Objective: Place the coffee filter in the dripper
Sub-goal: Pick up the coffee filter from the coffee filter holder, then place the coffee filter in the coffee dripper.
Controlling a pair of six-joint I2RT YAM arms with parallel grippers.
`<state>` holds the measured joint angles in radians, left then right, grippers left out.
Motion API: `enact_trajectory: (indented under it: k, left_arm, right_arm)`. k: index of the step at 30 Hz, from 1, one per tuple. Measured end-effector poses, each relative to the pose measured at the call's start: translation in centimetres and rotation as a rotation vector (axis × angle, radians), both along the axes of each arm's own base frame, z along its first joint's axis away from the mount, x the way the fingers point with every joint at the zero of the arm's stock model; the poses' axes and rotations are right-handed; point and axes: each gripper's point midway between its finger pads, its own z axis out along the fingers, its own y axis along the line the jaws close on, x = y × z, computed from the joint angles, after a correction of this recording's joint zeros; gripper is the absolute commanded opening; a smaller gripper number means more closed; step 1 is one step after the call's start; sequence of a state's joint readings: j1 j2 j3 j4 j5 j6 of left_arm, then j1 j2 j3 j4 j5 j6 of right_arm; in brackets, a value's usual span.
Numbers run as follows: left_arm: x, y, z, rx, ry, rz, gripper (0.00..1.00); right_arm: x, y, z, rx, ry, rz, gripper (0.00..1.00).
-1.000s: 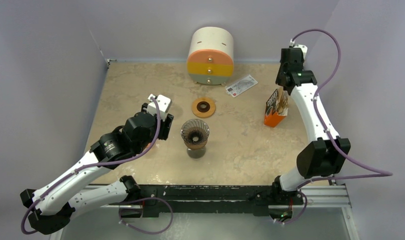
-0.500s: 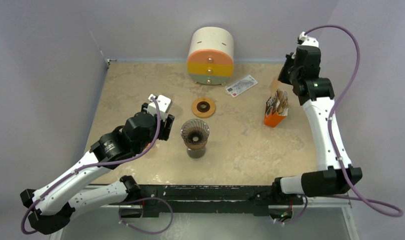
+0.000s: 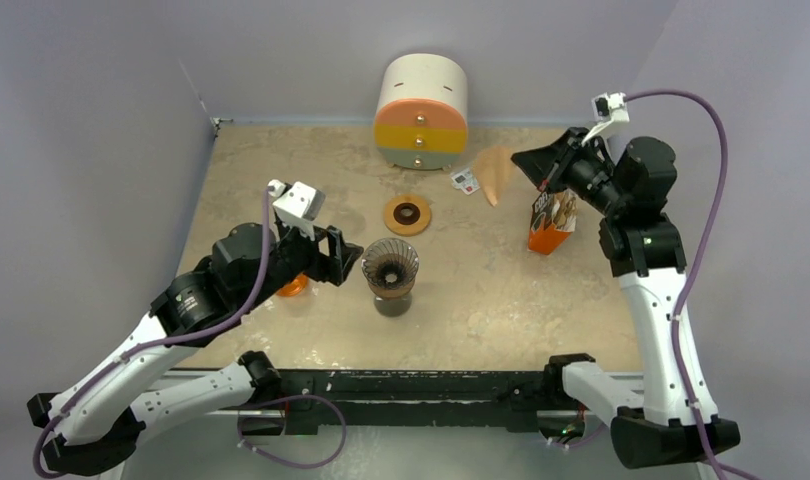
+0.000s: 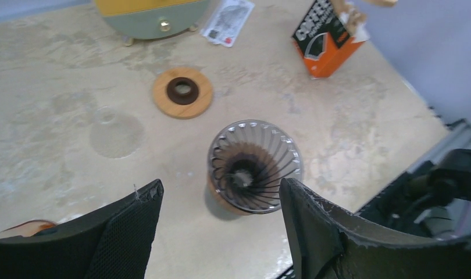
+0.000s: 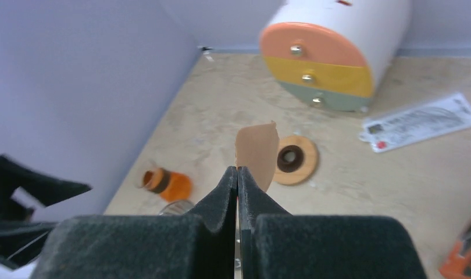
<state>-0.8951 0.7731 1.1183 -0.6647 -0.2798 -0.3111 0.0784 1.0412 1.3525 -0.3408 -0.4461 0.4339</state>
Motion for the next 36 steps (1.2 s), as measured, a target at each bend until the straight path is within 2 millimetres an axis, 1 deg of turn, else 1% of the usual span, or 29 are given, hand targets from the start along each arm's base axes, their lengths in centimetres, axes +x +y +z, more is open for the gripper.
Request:
enact_trajectory:
  k: [3, 8, 12, 15, 17, 19, 21, 25, 28, 32, 34, 36]
  left_arm:
    - [-0.9, -1.3, 1.0, -0.087, 0.017, -0.058, 0.76]
    - [-2.3, -3.9, 2.9, -0.250, 0.041, -0.170, 0.82]
    - [-3.4, -5.9, 3.3, -0.358, 0.071, -0.261, 0.84]
    - [-4.1, -7.3, 3.7, -0.433, 0.090, -0.324, 0.84]
    - [-4.5, -8.0, 4.1, -0.479, 0.100, -0.366, 0.84]
    - [-5.0, -8.7, 4.8, -0.524, 0.101, -0.406, 0.84]
    - [-5.5, -9.4, 6.0, -0.579, 0.087, -0.458, 0.84]
    - [-6.3, -10.2, 8.2, -0.665, 0.051, -0.536, 0.86]
    - [-6.9, -10.6, 10.0, -0.731, 0.019, -0.596, 0.86]
    - [-7.5, -11.2, 11.9, -0.800, -0.012, -0.667, 0.86]
    - [-7.7, -11.6, 12.5, -0.832, -0.019, -0.697, 0.86]
    - [-7.8, -11.9, 12.6, -0.856, -0.018, -0.721, 0.86]
  right_arm:
    - [-1.7, 1.8, 1.1, 0.079, -0.056, 0.111, 0.00]
    - [-4.3, 4.0, 2.7, 0.198, -0.120, 0.270, 0.00]
    - [-6.3, 5.3, 4.3, 0.296, -0.159, 0.381, 0.00]
    - [-7.9, 6.1, 5.9, 0.355, -0.192, 0.447, 0.00]
    - [-9.2, 6.5, 7.3, 0.393, -0.227, 0.489, 0.00]
    - [-10.6, 7.0, 8.7, 0.426, -0.263, 0.534, 0.00]
    - [-12.2, 7.7, 10.0, 0.459, -0.300, 0.596, 0.00]
    - [-14.8, 9.1, 11.3, 0.503, -0.327, 0.704, 0.00]
    - [-15.6, 9.9, 11.8, 0.530, -0.332, 0.754, 0.00]
    - [-15.9, 10.7, 12.3, 0.572, -0.331, 0.800, 0.00]
    - [-16.1, 11.2, 12.5, 0.593, -0.328, 0.826, 0.00]
    - [-16.2, 11.7, 12.8, 0.617, -0.323, 0.849, 0.00]
